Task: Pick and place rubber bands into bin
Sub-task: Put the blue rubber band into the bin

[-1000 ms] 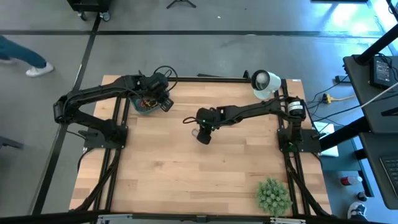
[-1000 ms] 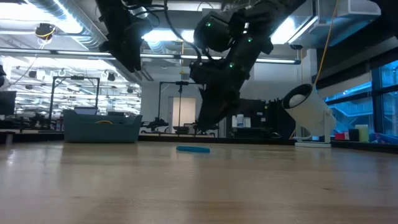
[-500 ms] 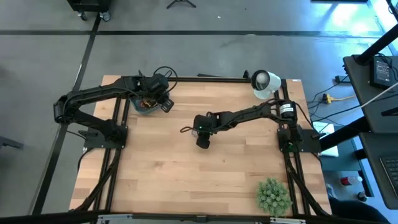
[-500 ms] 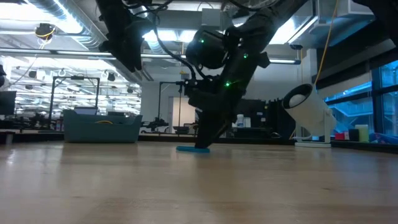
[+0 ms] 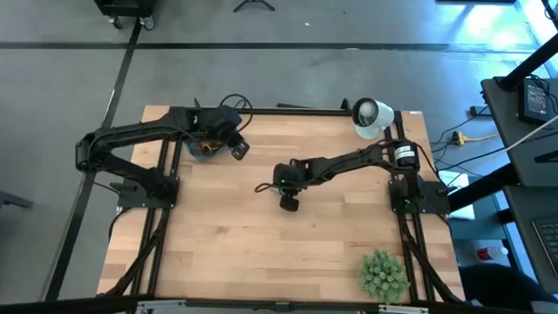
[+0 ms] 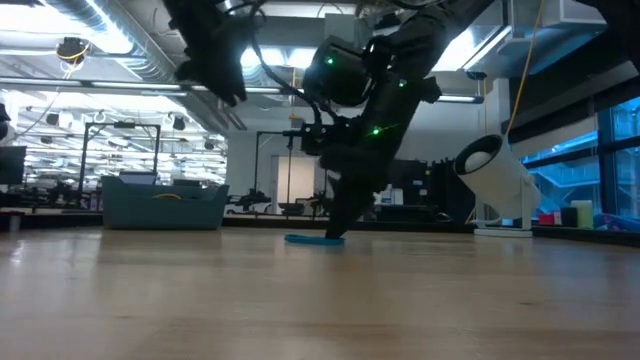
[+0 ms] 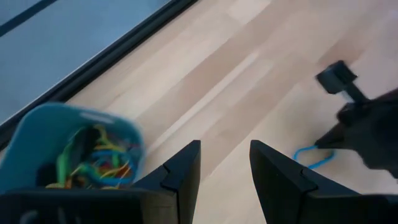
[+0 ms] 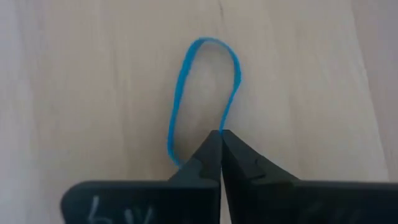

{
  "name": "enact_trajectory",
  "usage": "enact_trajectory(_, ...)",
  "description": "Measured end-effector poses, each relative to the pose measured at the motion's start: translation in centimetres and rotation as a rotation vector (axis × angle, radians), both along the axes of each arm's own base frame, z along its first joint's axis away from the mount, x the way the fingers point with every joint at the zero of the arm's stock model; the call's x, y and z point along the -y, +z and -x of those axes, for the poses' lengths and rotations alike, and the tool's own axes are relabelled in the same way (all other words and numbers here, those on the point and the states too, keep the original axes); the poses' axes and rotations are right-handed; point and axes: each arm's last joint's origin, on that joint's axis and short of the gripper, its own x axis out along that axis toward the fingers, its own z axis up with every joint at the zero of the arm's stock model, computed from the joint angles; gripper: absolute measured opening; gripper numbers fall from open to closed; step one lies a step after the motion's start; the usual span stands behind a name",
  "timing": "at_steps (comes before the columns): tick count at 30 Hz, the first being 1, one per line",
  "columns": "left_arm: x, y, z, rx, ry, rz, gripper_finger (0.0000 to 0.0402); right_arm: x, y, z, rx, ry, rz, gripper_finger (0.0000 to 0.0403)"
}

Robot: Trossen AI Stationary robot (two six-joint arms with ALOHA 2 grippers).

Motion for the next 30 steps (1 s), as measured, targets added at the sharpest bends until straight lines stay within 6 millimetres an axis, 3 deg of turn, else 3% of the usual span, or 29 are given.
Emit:
enact_trajectory(2, 0.5, 0.1, -0.4, 0.02, -0.018, -0.014, 0.0134, 0.3, 1.0, 0.3, 0.016, 0.005, -0.001, 0.0004)
enact_trajectory(8, 2.2, 0.3, -1.1, 0.057, -0.047, -0.021, 0.0134, 1.7, 7.4, 1.2, 0.206, 0.033, 0.046, 0.0003)
enact_trajectory(12, 3.5, 0.7, -1.9, 0.12, -0.091, -0.034, 0.0138, 2.5, 11.6, 3.1, 0.274, 0.048, 0.069, 0.0002)
enact_trajectory(19, 5.6, 0.6, -5.2, 0.255, -0.2, -0.116, 0.0164, 3.3, 17.5, 6.5, 0.418, 0.031, 0.108, 0.0002)
enact_trajectory(24, 6.3, -0.3, -8.1, 0.331, -0.281, -0.174, 0.0183, 3.2, 19.0, 7.6, 0.46, 0.037, 0.121, 0.0002)
enact_trajectory(30, 6.0, -1.3, -10.6, 0.39, -0.378, -0.254, 0.0192, 2.9, 18.7, 8.1, 0.397, 0.032, 0.104, 0.0002)
